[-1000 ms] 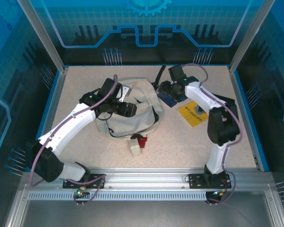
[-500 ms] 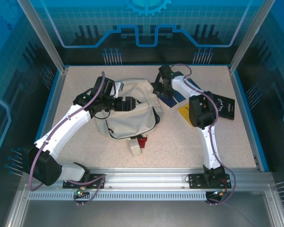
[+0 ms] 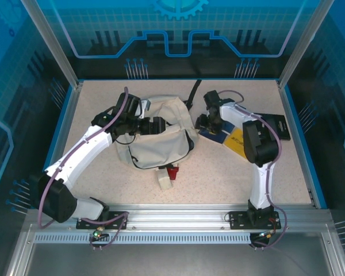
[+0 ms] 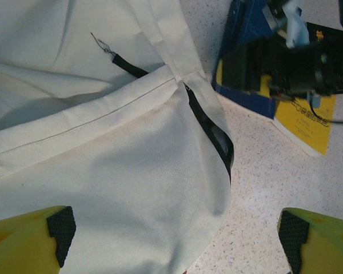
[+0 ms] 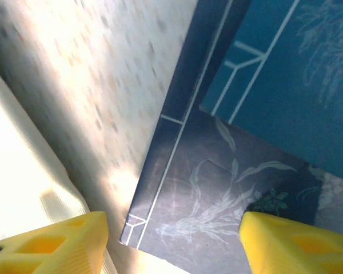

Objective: Pack the student bag

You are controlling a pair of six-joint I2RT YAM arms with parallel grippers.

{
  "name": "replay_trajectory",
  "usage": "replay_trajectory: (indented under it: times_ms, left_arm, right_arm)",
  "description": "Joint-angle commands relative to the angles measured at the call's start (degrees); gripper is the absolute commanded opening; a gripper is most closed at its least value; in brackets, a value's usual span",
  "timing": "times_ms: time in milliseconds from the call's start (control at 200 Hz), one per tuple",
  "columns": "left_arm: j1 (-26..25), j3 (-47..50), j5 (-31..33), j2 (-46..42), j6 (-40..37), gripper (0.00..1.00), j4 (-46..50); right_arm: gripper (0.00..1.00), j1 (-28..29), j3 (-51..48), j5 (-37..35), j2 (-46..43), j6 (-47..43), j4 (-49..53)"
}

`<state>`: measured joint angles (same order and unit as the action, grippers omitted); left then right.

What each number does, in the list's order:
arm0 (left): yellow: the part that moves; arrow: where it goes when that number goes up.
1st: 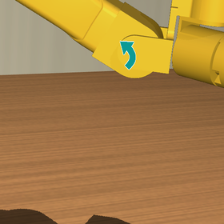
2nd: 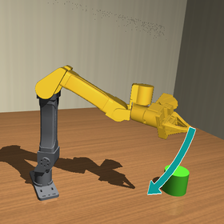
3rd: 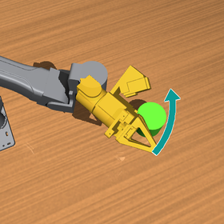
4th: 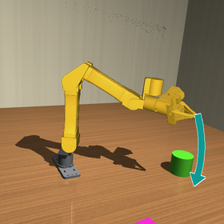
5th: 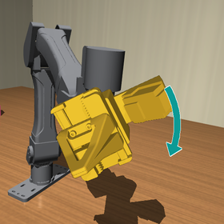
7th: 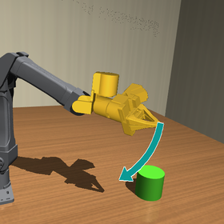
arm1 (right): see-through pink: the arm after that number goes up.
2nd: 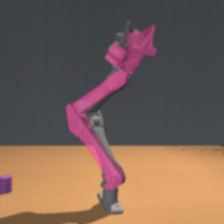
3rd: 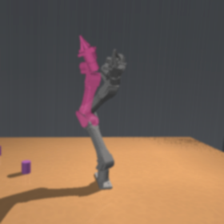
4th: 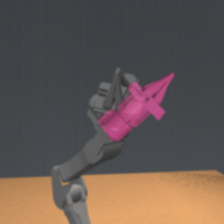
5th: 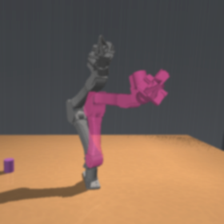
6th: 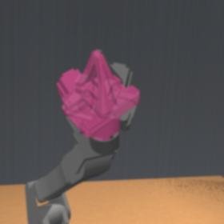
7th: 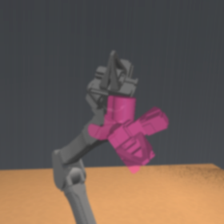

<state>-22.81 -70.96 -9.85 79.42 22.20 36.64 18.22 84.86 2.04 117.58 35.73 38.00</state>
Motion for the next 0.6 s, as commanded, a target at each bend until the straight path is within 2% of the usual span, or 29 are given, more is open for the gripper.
replay_trajectory:
  times_ms: [0,180,315,455,595]
  left_arm:
    - [0.4,-0.04,-2.71,1.95,2.66,0.93,-1.79]
    - [0.15,-0.39,-5.5,4.15,4.74,0.92,-3.16]
    - [-0.18,-0.28,-6.11,5.34,5.7,0.91,-4.05]
    - [-0.7,-0.43,-7.69,7.09,7.43,0.91,-5.81]
    - [-2.5,-1.66,-8.47,9.52,9.8,0.91,-7.43]
  right_arm:
    - [0.65,1.05,-9.4,2.17,-3.72,0.67,4.18]
    - [0.64,4.95,-22.95,2.87,-13.51,4.34,0.89]
    - [0.63,9.18,-29.36,3.48,-19.45,7.8,-0.44]
    - [0.63,9.84,-26.21,2.29,-25.49,6.92,1.76]
    - [0.65,4.54,-20.02,-2.74,-29.68,3.85,4.66]
